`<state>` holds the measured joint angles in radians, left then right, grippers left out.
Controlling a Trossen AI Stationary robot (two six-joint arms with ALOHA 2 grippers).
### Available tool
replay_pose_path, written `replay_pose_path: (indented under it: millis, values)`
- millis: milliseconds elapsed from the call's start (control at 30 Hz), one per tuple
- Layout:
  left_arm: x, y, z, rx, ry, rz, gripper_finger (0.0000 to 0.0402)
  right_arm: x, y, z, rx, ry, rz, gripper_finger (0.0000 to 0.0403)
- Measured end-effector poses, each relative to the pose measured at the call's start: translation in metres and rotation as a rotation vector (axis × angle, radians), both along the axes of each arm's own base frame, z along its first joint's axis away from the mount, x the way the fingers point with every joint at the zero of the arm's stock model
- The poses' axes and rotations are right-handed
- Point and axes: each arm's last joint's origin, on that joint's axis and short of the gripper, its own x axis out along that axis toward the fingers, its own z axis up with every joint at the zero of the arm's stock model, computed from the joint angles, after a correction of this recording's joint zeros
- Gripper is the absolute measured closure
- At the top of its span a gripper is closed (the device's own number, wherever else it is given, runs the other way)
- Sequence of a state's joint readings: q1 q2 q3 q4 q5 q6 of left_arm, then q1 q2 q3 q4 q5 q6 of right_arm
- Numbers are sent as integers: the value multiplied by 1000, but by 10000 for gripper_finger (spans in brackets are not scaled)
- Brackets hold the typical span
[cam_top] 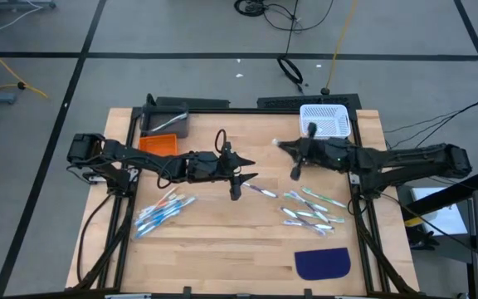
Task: Pick & Place Toothbrushes
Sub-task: Put the orange toothbrush into the white bin
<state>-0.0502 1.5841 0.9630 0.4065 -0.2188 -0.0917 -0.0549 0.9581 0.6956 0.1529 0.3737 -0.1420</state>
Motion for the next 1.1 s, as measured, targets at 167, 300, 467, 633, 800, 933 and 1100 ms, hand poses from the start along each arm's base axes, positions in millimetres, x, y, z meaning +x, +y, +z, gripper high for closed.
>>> replay_pose_path:
  millis: [167, 300, 467, 633, 800, 933, 1100]
  values:
    - [0, 0, 0, -24, -5, 5, 213, -16, -6, 2, -74, 73, -161, 398]
    - [0, 0, 0, -27, -5, 6, 213, -26, -14, 2, -154, 149, -329, 398]
    - [0, 0, -1, -46, 1, 10, 213, -33, -26, -3, -184, 242, -455, 398]
    - [0, 0, -1, -46, 4, 10, 213, -39, -40, -6, -187, 289, -551, 398]
    - [0, 0, -1, -46, 4, 10, 213, -48, -57, -10, -189, 363, -657, 398]
    - [0, 0, -1, -46, 4, 10, 213, -59, -71, -14, -175, 440, -739, 398]
    - [0, 0, -1, -46, 4, 10, 213, -71, -89, -18, -114, 476, -766, 398]
